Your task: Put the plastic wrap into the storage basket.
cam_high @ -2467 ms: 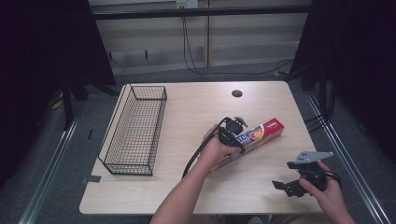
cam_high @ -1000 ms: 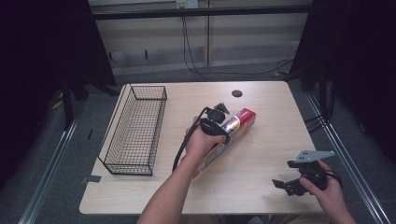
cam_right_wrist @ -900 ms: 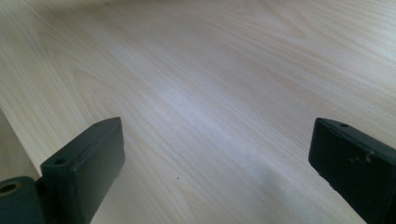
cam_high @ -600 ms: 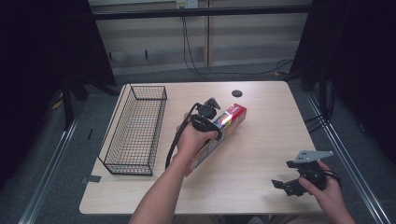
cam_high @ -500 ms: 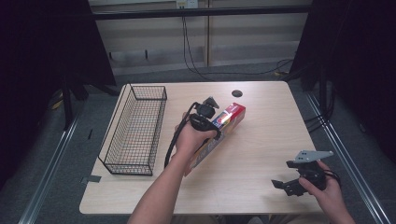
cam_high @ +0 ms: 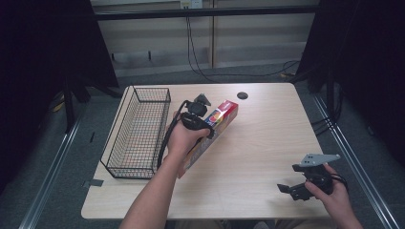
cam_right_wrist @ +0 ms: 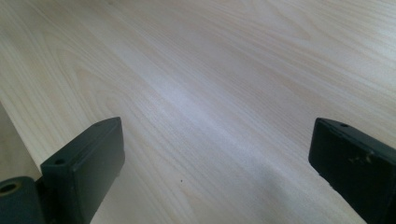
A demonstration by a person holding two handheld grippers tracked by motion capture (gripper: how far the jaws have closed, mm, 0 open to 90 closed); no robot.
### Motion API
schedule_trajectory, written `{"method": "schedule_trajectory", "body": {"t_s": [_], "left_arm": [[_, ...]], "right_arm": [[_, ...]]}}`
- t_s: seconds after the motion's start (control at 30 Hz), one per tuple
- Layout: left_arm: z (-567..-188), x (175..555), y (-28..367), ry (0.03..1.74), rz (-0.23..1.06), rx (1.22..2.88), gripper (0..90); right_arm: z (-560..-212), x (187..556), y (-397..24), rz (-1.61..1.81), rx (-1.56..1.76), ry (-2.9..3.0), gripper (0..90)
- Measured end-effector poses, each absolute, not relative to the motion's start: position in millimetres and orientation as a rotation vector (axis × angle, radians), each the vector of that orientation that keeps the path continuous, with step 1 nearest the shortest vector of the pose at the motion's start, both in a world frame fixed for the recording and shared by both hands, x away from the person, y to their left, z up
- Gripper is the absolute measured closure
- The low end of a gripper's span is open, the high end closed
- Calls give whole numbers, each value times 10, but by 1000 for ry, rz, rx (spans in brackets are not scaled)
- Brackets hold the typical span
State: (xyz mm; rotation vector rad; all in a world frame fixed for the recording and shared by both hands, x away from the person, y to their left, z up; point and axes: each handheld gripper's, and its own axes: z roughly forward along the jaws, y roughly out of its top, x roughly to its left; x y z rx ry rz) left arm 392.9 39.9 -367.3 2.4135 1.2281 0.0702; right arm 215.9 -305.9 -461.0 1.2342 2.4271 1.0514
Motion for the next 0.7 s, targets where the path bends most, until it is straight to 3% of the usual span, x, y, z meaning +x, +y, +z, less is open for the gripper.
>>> {"method": "schedule_trajectory", "body": {"t_s": [0.7], "left_arm": [[-3458, 3948, 834, 1348, 143, 2357, 441]], "right_arm": [[-4618, 2168, -3053, 1050, 1231, 2428, 32]]}}
